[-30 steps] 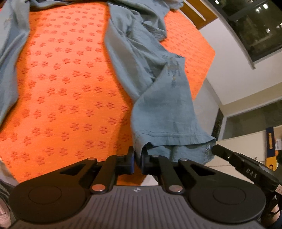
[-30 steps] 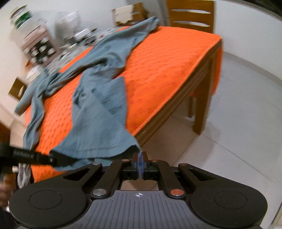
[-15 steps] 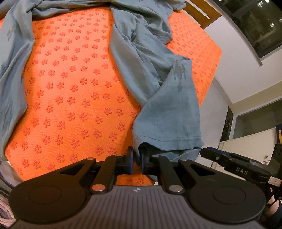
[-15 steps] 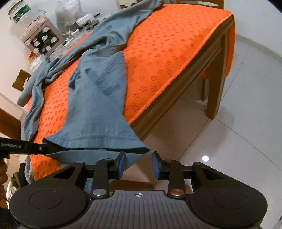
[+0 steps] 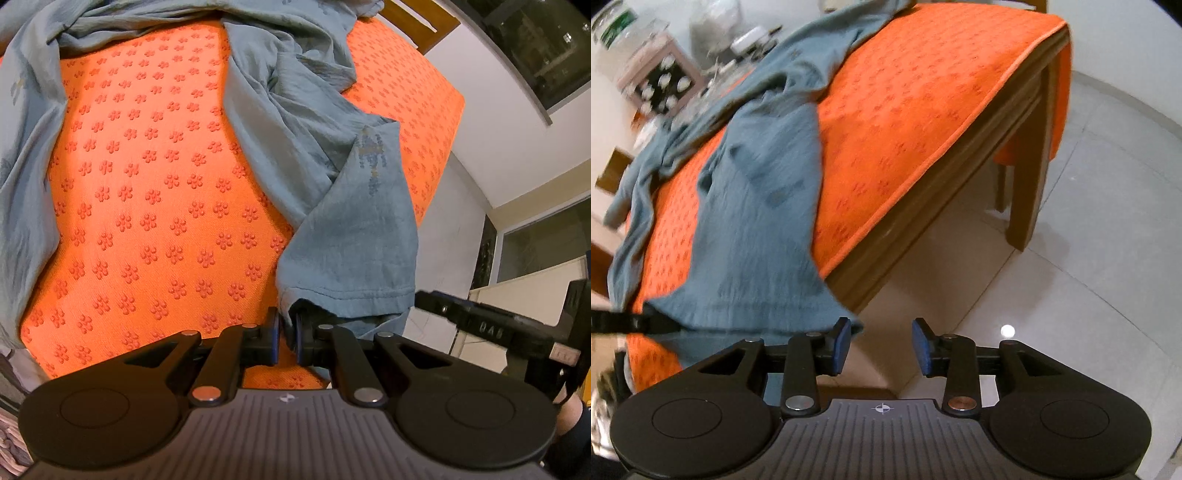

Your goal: Fold clothes

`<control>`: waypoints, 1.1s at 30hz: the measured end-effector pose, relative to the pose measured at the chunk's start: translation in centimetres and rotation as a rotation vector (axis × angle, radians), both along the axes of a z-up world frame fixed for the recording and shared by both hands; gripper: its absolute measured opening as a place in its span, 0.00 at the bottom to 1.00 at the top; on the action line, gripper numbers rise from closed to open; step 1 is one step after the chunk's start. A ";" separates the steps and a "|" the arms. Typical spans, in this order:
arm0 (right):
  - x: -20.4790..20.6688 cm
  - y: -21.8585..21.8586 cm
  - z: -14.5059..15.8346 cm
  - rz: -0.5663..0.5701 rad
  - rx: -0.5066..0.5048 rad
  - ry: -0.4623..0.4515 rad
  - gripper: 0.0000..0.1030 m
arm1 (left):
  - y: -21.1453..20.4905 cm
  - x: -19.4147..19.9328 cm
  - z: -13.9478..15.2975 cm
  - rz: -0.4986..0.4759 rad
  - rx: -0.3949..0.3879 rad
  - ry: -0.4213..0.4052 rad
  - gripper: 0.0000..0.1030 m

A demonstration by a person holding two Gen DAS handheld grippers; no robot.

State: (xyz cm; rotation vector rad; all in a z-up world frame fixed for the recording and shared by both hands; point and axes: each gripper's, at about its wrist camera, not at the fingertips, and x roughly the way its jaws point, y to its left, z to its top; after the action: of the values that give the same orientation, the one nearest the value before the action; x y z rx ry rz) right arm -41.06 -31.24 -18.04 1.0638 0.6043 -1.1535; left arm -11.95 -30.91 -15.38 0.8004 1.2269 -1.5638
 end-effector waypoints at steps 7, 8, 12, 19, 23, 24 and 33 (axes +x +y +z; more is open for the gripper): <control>0.6 -0.1 -0.6 0.055 0.041 -0.003 0.40 | -0.2 0.0 0.3 -0.013 -0.010 -0.009 0.08; 0.6 0.0 -0.7 0.052 0.043 -0.007 0.40 | -0.2 0.0 0.5 -0.019 -0.019 -0.011 0.07; 1.0 0.7 0.0 0.038 0.025 -0.028 0.40 | -0.3 0.0 1.3 -0.044 -0.050 -0.025 0.01; 3.8 2.0 5.0 0.094 -0.114 -0.015 0.47 | 0.2 1.1 3.4 -0.125 -0.092 -0.024 0.01; 7.0 2.6 7.4 0.180 -0.199 0.007 0.51 | 0.7 1.6 4.9 -0.200 -0.136 -0.030 0.01; 7.9 2.7 7.9 0.203 -0.218 0.012 0.53 | 0.8 1.7 5.3 -0.220 -0.150 -0.029 0.01; 15.2 3.5 7.8 0.301 -0.321 0.180 0.59 | 2.1 2.6 8.6 -0.345 -0.270 -0.022 0.01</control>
State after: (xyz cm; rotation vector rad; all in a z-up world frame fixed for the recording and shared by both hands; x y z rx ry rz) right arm -25.83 -27.77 -10.24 0.5770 0.6682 -1.0434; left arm -9.36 -28.77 -6.78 0.8798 0.8653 -1.9440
